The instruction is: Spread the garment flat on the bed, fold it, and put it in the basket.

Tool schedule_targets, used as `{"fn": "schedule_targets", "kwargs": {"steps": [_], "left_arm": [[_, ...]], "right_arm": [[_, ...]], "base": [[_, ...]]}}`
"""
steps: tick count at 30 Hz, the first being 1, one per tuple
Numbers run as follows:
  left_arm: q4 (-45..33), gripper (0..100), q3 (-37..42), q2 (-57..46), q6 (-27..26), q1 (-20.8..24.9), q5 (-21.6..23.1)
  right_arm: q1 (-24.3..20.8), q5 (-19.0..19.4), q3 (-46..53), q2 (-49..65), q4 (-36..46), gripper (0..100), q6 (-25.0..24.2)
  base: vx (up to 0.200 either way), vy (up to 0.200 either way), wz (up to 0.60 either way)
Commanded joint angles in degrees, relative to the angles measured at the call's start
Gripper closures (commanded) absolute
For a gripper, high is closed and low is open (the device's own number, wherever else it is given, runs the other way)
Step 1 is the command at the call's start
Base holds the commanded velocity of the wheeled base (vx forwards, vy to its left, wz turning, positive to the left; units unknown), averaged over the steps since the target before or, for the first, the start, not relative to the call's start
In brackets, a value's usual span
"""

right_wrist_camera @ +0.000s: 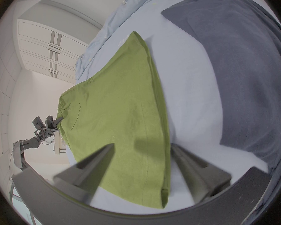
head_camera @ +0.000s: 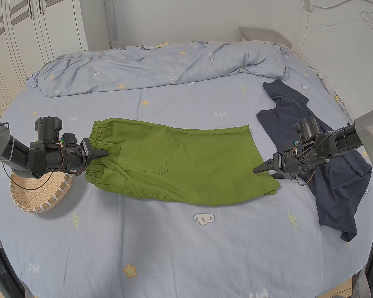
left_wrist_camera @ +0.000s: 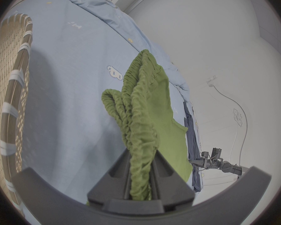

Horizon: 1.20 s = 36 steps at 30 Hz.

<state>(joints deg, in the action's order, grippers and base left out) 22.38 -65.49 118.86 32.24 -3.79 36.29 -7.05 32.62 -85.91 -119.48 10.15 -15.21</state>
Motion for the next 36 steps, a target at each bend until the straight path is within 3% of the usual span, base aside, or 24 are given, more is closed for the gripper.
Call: {"fn": "schedule_targets", "kwargs": {"steps": [1,19,22,27,30,36], "left_arm": [[0.03,100,0.01,0.06,0.01,0.01,0.01],[-0.23,100,0.27,-0.29,-0.43,-0.16,0.01],[-4.1,100,1.24,-2.14,-0.78,-0.69,0.1],[-11.13,100,4.23,-4.78,-7.81,-2.71,0.01],[-11.84,100,11.0,-7.94,-13.17,-4.38,0.01],[-11.66,100,19.52,-12.25,-15.9,-5.26,0.01]], "right_arm": [[-0.07,-0.01,0.39,1.53,-0.57,100,0.1],[-0.6,-0.1,2.24,7.16,-0.75,100,0.27],[-0.6,-0.19,6.19,12.25,-0.57,100,0.45],[-0.86,-0.19,13.31,16.65,-0.57,100,1.06],[-0.6,-0.28,20.16,18.32,-0.93,100,1.59],[-2.01,-0.45,30.27,22.45,-1.45,100,1.77]], "base": [[0.0,0.0,0.0],[0.0,0.0,0.0],[0.0,0.0,0.0],[0.0,0.0,0.0],[0.0,0.0,0.0],[0.0,0.0,0.0]]}}
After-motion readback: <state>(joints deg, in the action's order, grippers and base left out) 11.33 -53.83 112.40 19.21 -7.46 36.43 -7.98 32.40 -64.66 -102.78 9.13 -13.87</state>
